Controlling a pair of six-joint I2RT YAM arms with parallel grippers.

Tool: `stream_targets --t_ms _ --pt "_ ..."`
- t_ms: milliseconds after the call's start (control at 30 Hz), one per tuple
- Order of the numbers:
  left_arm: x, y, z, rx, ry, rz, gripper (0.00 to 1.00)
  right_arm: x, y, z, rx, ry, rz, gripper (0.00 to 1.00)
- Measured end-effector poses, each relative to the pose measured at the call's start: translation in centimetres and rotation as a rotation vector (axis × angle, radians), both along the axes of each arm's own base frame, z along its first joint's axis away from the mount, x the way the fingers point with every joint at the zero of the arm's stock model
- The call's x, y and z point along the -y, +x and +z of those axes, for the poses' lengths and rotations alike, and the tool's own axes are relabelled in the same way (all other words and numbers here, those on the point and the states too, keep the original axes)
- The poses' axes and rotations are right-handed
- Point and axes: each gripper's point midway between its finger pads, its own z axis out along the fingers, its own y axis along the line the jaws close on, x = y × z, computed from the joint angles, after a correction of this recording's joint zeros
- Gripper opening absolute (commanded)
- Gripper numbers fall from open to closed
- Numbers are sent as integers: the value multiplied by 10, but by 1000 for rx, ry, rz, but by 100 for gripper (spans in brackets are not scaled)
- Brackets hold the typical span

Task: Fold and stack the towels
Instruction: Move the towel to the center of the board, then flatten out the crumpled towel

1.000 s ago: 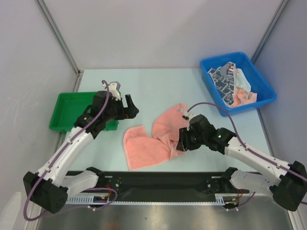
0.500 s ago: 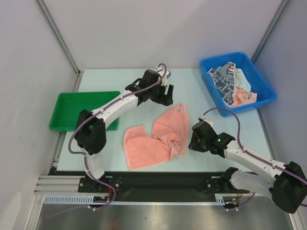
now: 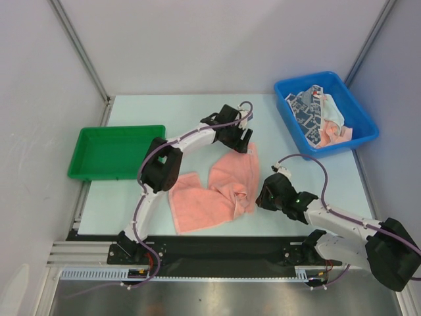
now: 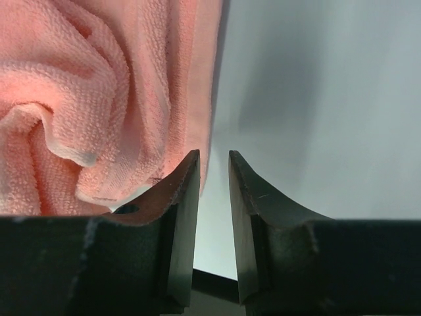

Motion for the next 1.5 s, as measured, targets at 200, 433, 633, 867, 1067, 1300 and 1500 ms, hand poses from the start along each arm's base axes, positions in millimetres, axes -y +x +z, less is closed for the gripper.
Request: stream_targets --t_ms 200,433,633,867,1067,1300,1500 --pt "10 -7 -18 -33 -10 -42 75 -6 7 -6 27 20 8 30" --pt "20 4 -17 -6 -32 -45 78 -8 8 -12 37 31 8 30" --pt "28 15 -20 13 -38 -42 75 -18 15 -14 51 66 12 28" --pt "31 21 -23 27 -34 -43 24 -21 17 -15 60 86 8 6" --pt "31 14 -25 -9 -38 -52 0 -11 23 -16 63 47 -8 0" --pt "11 23 19 -42 -96 42 0 9 79 58 214 -58 -52 0" --pt "-45 46 206 224 -279 178 1 13 134 218 567 -96 -63 0"
